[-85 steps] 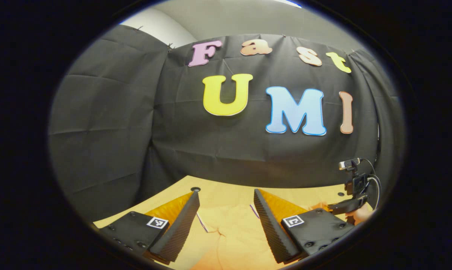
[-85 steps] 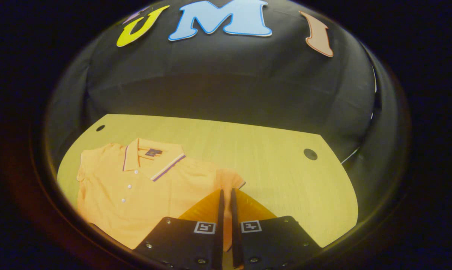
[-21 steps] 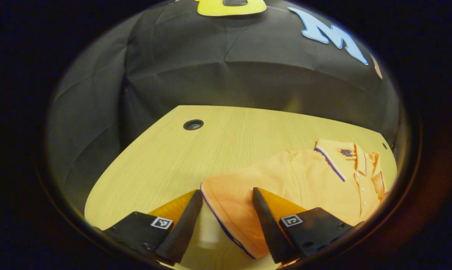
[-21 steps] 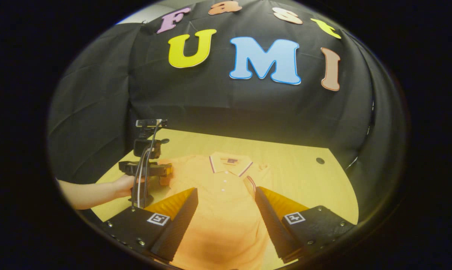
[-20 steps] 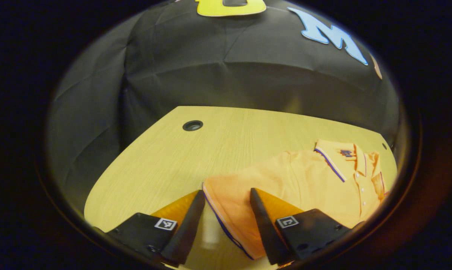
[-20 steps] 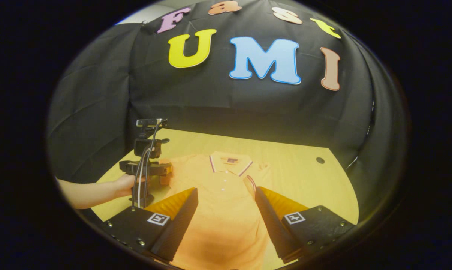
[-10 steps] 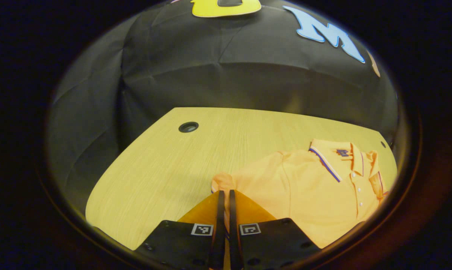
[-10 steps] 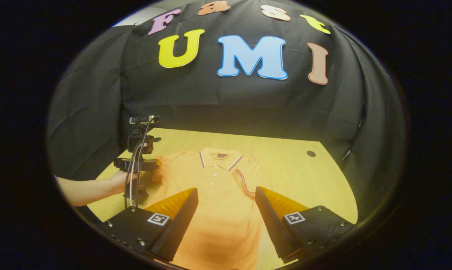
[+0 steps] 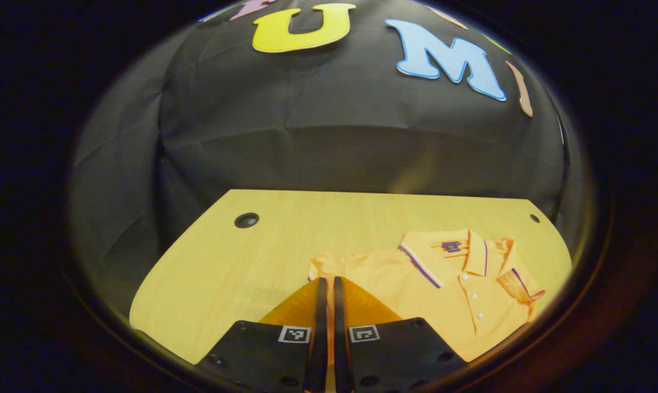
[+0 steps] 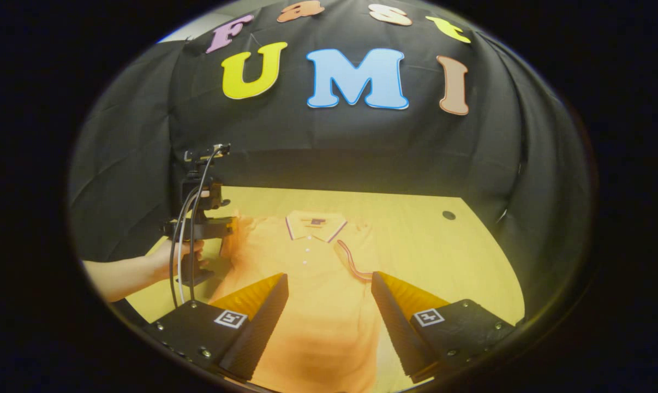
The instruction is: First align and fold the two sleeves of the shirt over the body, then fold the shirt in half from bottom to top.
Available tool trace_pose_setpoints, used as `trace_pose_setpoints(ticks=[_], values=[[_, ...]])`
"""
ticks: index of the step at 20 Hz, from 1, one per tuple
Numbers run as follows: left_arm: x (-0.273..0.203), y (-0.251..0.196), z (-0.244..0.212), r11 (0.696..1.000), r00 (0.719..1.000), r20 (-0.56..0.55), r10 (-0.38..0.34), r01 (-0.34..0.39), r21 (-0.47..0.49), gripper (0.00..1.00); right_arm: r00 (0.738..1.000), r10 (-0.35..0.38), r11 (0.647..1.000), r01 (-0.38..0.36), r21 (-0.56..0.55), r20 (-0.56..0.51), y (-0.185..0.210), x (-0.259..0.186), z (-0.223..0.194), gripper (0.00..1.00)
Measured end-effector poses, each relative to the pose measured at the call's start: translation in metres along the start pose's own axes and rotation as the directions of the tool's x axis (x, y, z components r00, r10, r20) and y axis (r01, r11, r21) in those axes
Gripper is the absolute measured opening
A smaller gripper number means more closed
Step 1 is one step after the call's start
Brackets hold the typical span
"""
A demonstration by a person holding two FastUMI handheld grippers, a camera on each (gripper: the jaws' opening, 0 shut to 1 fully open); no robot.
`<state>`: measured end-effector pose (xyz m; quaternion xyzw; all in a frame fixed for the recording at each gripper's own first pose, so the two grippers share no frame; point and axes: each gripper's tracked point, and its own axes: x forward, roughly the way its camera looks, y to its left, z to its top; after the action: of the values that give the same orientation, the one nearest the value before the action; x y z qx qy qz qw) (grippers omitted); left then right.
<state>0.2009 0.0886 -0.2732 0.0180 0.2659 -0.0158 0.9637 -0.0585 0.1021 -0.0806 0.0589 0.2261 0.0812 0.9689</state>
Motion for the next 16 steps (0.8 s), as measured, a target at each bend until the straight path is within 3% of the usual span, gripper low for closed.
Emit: trace_pose_setpoints(ticks=[12, 14, 16], values=[[0.004, -0.069, -0.035, 0.988, 0.989, -0.089, -0.117, 0.125, 0.088, 0.12, 0.999, -0.036, 0.999, 0.036, 0.035, -0.029, -0.005, 0.001, -0.023, 0.95], [0.006, -0.073, -0.037, 0.986, 0.987, -0.101, -0.125, 0.135, 0.098, 0.14, 0.998, -0.052, 0.997, 0.054, 0.05, -0.027, -0.009, 0.002, -0.026, 0.95], [0.0, -0.078, -0.04, 0.984, 0.983, -0.115, -0.143, 0.154, 0.093, 0.23, 0.998, -0.053, 0.996, 0.055, 0.068, -0.031, -0.01, 0.003, -0.03, 0.95]])
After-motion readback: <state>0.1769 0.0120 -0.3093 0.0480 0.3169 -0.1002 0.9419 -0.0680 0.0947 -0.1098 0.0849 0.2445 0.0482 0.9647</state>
